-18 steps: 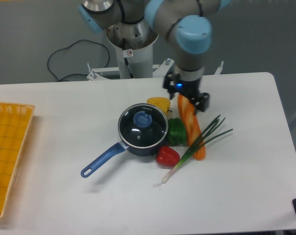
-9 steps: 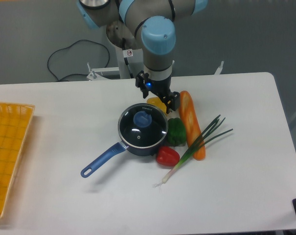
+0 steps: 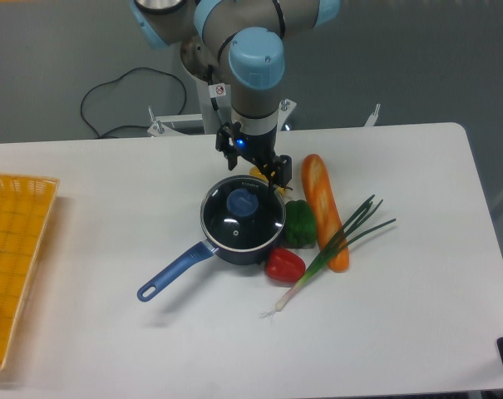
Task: Open the lid
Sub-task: 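Lower the gripper over the blue knob of the glass lid, then close the gripper on the blue lid knob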
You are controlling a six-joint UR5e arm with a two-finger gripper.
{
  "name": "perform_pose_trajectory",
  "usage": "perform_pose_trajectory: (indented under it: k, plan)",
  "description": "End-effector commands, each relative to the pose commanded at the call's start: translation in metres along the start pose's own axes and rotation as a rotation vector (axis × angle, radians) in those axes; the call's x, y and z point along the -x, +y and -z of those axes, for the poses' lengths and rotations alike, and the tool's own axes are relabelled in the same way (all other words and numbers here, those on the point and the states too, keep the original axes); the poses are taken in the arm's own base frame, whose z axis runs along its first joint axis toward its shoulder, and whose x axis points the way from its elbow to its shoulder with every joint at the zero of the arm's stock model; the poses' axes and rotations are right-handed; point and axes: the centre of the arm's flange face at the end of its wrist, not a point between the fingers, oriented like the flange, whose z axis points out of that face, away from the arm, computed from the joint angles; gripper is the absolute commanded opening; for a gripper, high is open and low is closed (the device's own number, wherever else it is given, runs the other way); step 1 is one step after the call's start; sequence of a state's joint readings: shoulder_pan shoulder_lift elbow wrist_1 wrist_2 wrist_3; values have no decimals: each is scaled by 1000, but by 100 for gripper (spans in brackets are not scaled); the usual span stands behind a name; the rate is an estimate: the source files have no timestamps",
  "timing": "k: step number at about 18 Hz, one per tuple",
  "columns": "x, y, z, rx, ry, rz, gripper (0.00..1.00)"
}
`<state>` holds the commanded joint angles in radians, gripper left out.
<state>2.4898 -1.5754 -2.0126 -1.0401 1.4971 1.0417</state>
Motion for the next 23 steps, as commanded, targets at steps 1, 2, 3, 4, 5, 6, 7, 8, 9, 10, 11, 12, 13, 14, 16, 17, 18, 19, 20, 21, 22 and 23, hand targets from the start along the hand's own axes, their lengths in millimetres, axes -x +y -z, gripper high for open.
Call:
perform_pose_trajectory:
  k: [1, 2, 3, 4, 5, 6, 7, 8, 9, 10, 11, 12, 13, 14, 16, 17, 18, 19, 20, 21, 22, 23]
  plan:
    - [-1, -1, -1, 7, -2, -3, 99]
    - [0, -2, -4, 18, -1, -6, 99]
    - [1, -2, -7, 29, 0, -5, 99]
    - [2, -1, -10, 42, 1, -3, 99]
    - [3, -2, -13, 52, 0, 3, 99]
    - [-1, -8, -14, 59, -2, -6, 99]
    - [-5, -15, -17, 69, -1, -23, 99]
    - [-8, -19, -18, 77, -5, -26, 99]
    - [-6, -21, -19, 83, -9, -20, 99]
    - [-3, -23, -21, 88, -7, -10, 99]
    - [-1, -26, -22, 88, -7, -2, 99]
    - [-1, -29, -24, 89, -5, -5, 99]
    - [-3, -32, -24, 88, -5, -15, 99]
    - [-3, -32, -26, 91, -2, -15, 99]
    - [-2, -34, -28, 90, 1, -17, 99]
    - [0, -35, -28, 91, 2, -17, 99]
    - [1, -36, -29, 91, 2, -17, 99]
    - [2, -36, -31, 93, 4, -17, 99]
    - [2, -36, -32, 94, 6, -17, 99]
    - [3, -36, -33, 94, 9, -16, 99]
    - [4, -37, -35, 94, 9, -16, 99]
    - [4, -38, -36, 95, 10, -16, 99]
